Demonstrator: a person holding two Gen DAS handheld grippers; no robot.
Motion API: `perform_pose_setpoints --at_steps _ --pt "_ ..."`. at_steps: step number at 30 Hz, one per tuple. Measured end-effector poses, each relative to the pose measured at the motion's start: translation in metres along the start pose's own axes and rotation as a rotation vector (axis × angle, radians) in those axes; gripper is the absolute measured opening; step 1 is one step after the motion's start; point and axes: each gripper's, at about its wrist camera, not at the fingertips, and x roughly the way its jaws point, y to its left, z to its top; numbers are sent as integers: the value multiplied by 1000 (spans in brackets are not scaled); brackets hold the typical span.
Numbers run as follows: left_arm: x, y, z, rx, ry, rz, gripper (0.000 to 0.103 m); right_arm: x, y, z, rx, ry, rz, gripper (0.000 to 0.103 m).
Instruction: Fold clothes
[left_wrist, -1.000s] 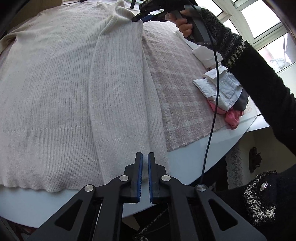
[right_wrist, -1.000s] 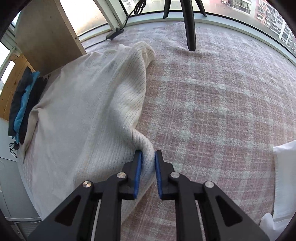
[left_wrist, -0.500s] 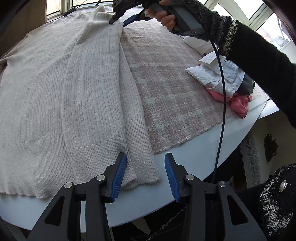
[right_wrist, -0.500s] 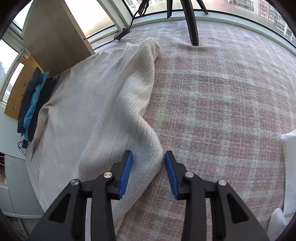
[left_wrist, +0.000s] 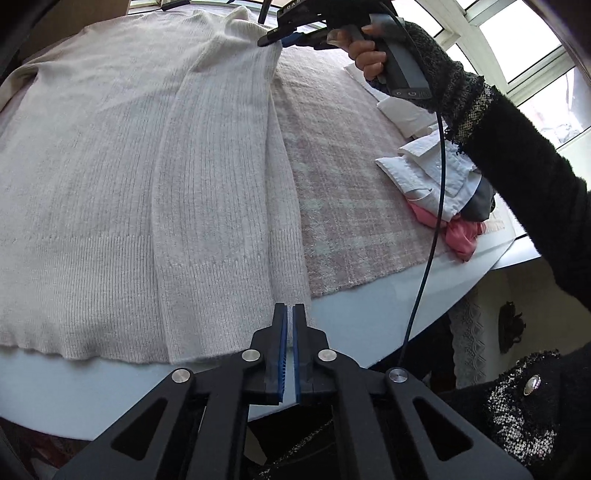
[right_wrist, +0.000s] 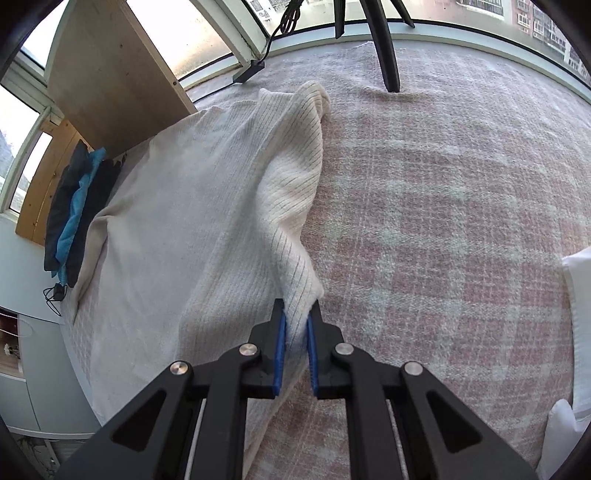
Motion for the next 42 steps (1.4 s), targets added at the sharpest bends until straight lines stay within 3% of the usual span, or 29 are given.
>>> perform_pose_setpoints --at_steps 1,5,8,9,10,15,17,19,23,26,27,29,31,34,38,42 --pt "1 -6 0 17 1 19 32 0 1 0 -3 -1 -7 11" --pt "17 -24 1 60 29 153 33 1 3 -3 -13 -4 -31 11" --pt "20 -29 1 73 5 208 31 4 1 -4 6 -4 -34 11" --pt "21 -28 0 80 -11 219 22 5 -1 -4 16 -3 -28 11" --pt "21 -28 0 87 -27 229 4 6 -3 -4 27 -3 -20 11" --pt "13 4 2 -60 -22 34 2 12 -14 -5 74 22 45 12" --pt "1 11 2 -118 -43 -61 2 14 -18 -4 92 33 82 14" --pt "-18 17 2 -152 -88 -108 2 13 -21 -3 119 47 108 14" --pt "-44 24 6 -177 -145 -133 2 5 -23 -3 120 35 131 10" --pt "-33 23 5 -164 -123 -148 2 -10 -25 -2 133 -16 184 9" --pt "-25 23 5 -172 -108 -162 2 -12 -25 -4 136 -43 179 9" --pt "-14 27 1 -214 -86 -200 2 -2 -23 -8 147 -16 121 8" --pt "-18 31 -2 -237 -110 -230 2 -4 -25 -11 176 -16 102 8" --pt "-39 45 -7 -291 -176 -269 2 -36 -25 -10 242 -87 142 8" --pt "-56 75 -14 -391 -249 -277 2 -54 12 11 136 -106 45 8" --pt "-56 99 -24 -471 -278 -280 2 -37 60 33 18 -82 -40 8"
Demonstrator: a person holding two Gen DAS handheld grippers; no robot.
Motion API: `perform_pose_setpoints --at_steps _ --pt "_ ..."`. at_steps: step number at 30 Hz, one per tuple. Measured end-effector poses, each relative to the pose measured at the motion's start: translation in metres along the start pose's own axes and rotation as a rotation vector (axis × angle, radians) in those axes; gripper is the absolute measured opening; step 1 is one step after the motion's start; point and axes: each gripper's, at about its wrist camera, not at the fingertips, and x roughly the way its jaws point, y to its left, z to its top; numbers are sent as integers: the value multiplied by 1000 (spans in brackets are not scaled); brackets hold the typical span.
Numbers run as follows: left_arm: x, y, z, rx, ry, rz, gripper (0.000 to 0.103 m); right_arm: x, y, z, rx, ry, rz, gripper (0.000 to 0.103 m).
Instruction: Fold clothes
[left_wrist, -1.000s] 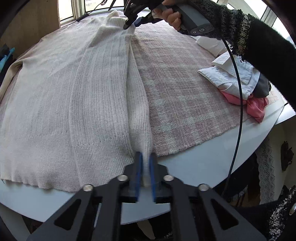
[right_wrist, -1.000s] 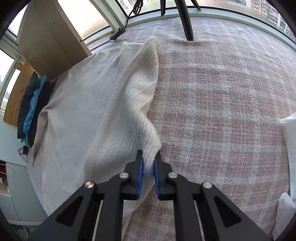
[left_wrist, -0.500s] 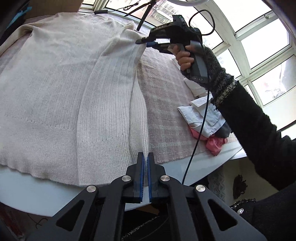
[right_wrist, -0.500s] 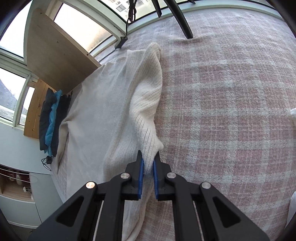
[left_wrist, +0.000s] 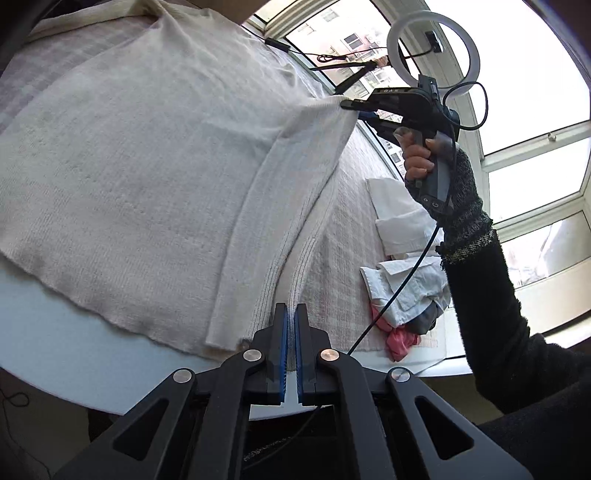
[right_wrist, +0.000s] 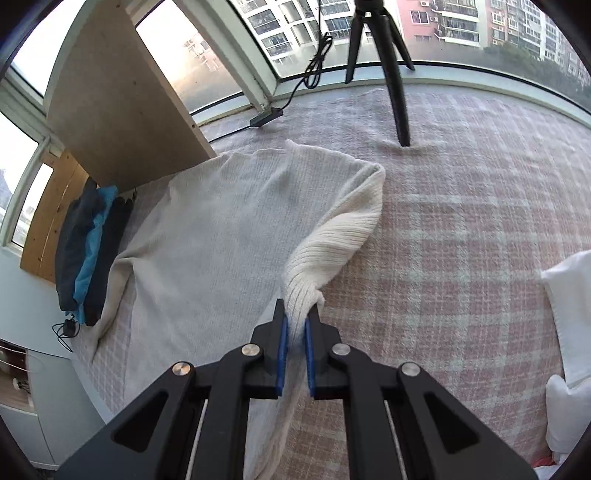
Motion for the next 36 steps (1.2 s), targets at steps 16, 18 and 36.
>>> perform_pose_setpoints --at_steps 16,18,36 --pt "-7 63 5 -96 10 112 3 113 128 5 -355 188 -58 20" --pt "-15 59 7 -73 3 135 3 94 128 8 -359 181 34 21" --pt "1 35 41 106 103 250 4 104 79 58 -67 229 -62 38"
